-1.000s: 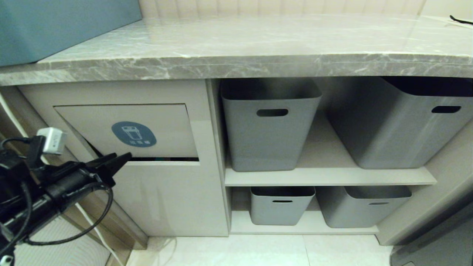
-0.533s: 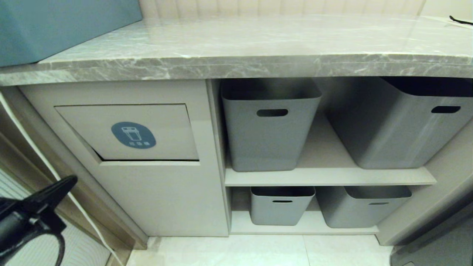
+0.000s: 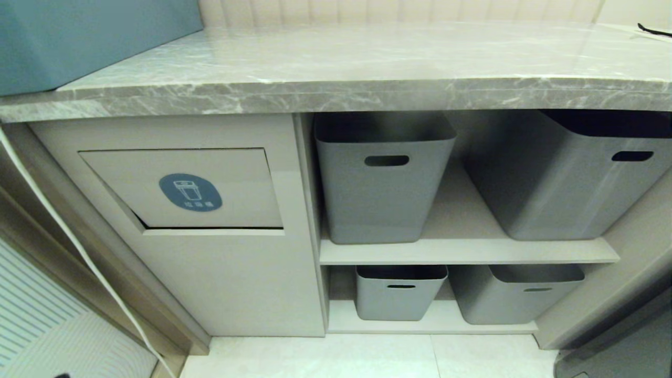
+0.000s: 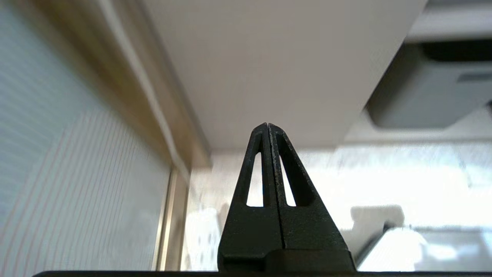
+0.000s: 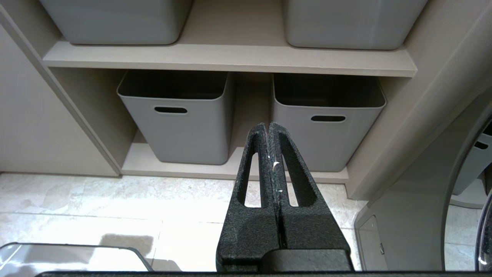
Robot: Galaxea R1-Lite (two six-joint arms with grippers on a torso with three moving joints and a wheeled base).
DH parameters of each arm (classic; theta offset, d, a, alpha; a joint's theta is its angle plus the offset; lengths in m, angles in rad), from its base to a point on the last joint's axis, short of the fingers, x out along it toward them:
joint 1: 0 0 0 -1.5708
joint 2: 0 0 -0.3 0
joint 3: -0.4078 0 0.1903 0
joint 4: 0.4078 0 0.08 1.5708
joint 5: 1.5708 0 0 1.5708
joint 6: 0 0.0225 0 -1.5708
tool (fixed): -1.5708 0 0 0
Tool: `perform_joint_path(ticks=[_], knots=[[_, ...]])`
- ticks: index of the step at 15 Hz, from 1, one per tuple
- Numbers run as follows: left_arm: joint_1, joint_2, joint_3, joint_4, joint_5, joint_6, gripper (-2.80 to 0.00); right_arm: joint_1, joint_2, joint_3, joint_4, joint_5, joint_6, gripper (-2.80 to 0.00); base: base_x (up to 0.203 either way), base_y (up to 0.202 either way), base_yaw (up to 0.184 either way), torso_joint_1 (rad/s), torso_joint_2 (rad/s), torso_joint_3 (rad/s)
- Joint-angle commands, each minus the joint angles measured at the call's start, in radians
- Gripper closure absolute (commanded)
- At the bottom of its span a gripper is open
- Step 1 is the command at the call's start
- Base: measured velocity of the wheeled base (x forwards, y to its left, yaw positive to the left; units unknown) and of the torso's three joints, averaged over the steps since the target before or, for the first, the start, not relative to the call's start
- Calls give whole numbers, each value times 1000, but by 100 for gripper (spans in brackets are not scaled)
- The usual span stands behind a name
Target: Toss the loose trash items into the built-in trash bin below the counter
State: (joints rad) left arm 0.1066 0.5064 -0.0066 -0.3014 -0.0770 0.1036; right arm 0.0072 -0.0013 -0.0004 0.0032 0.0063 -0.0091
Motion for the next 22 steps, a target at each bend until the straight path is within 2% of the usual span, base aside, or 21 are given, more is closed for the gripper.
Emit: perform_joint_path(ticks=[1,2,5,7,11,13,15,22], knots=[[1,-237,3,214,26,-2,0,0,0,0,0,1,0,0,0,0,0,0,0,0],[-8,-237,5,261,32,-3,0,-1,0,0,0,1,0,0,0,0,0,0,0,0],[-156,-233,6,301,35,-3,0,0,0,0,0,1,0,0,0,0,0,0,0,0],[-146,-291,7,305,37,0,0,0,0,0,0,0,0,0,0,0,0,0,0,0],[-114,-513,7,307,52,13,0,0,0,0,0,0,1,0,0,0,0,0,0,0],[-108,-506,7,308,65,2,0,0,0,0,0,0,1,0,0,0,0,0,0,0],[-108,-507,7,307,68,-36,0,0,0,0,0,0,1,0,0,0,0,0,0,0],[-108,-506,7,306,72,-58,0,0,0,0,0,0,0,0,0,0,0,0,0,0]])
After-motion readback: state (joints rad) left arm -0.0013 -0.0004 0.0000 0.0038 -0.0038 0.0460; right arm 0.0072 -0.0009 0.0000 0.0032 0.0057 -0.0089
